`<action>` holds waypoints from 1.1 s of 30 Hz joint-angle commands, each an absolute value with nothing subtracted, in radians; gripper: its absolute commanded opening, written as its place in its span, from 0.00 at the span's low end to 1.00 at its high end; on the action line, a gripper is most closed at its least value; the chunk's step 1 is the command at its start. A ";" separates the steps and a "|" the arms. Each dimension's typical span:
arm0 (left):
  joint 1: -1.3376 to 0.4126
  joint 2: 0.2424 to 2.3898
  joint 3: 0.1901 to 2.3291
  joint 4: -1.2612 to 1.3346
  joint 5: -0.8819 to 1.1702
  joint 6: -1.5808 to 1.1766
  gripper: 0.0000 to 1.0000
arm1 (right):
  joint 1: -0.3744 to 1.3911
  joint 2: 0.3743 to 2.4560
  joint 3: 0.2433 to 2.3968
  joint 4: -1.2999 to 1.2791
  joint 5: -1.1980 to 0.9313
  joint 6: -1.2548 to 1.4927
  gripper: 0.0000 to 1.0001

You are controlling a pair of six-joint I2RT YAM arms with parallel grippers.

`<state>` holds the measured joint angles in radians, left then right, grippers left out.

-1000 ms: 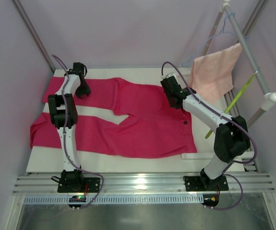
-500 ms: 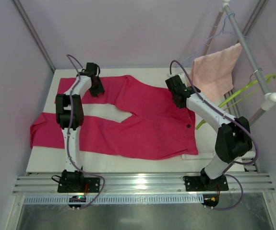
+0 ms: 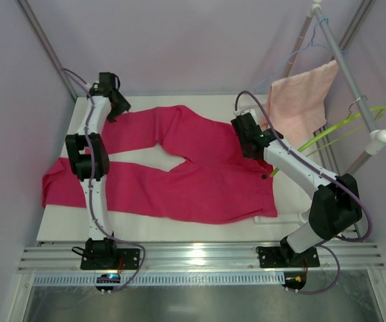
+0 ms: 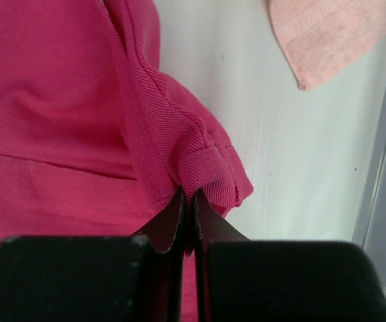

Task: Place the trousers on the hanger
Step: Fold the trousers

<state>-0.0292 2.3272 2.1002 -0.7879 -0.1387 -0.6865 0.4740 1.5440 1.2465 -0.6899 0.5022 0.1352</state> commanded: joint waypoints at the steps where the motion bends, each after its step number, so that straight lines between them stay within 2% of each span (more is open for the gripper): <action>1: 0.092 2.379 2.290 -0.830 -0.250 -0.820 0.64 | 0.518 1.499 1.223 -0.652 0.463 0.153 0.04; 4: 0.162 2.459 2.371 -0.830 -0.242 -0.935 0.62 | 0.537 1.500 1.216 -0.647 0.451 0.153 0.04; 10: 0.232 2.459 2.367 -0.764 -0.270 -1.081 0.58 | 0.566 1.523 1.210 -0.638 0.445 0.149 0.04; 16: 0.275 2.488 2.355 -0.724 -0.247 -1.167 0.58 | 0.577 1.549 1.215 -0.637 0.442 0.140 0.04; 25: 0.293 2.565 2.342 -0.690 -0.207 -1.215 0.55 | 0.588 1.549 1.212 -0.629 0.449 0.130 0.04; 33: 0.290 2.577 2.289 -0.745 -0.216 -1.141 0.53 | 0.592 1.543 1.206 -0.626 0.451 0.129 0.04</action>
